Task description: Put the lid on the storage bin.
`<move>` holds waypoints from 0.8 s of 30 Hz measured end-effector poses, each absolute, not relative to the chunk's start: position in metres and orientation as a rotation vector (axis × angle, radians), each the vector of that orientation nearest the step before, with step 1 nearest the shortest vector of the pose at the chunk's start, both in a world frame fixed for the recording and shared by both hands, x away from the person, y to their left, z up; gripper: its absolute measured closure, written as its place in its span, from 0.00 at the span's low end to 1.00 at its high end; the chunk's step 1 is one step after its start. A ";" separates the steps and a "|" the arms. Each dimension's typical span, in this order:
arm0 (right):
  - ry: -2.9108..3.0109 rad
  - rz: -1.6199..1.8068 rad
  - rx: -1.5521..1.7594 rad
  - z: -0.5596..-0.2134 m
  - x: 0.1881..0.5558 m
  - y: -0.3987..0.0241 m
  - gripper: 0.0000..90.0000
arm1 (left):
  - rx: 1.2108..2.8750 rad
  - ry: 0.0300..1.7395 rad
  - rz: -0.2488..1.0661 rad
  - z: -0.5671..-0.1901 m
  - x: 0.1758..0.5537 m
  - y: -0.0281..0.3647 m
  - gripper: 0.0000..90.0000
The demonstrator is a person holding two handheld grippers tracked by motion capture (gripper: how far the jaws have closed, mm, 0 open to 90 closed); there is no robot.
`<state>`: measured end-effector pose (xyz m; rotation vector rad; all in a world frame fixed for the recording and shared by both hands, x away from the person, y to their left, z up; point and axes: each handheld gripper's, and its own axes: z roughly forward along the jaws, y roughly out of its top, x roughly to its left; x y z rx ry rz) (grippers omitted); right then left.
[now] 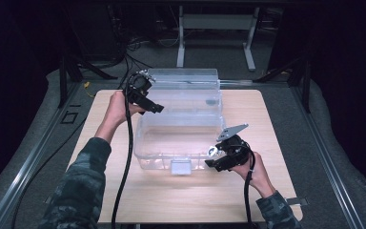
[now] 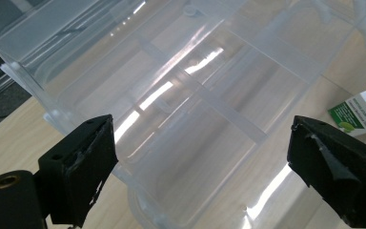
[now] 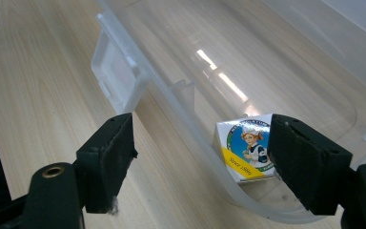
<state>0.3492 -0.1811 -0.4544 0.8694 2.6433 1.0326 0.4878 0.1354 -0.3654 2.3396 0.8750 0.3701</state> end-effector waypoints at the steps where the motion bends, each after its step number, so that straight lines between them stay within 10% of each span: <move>1: 2.643 1.033 0.869 -0.454 0.349 -0.181 0.27 | 2.339 0.874 0.370 -0.365 0.489 0.135 0.10; 24: 2.637 1.040 0.870 -0.455 0.348 -0.178 0.30 | 2.381 0.900 0.381 -0.377 0.531 0.111 0.23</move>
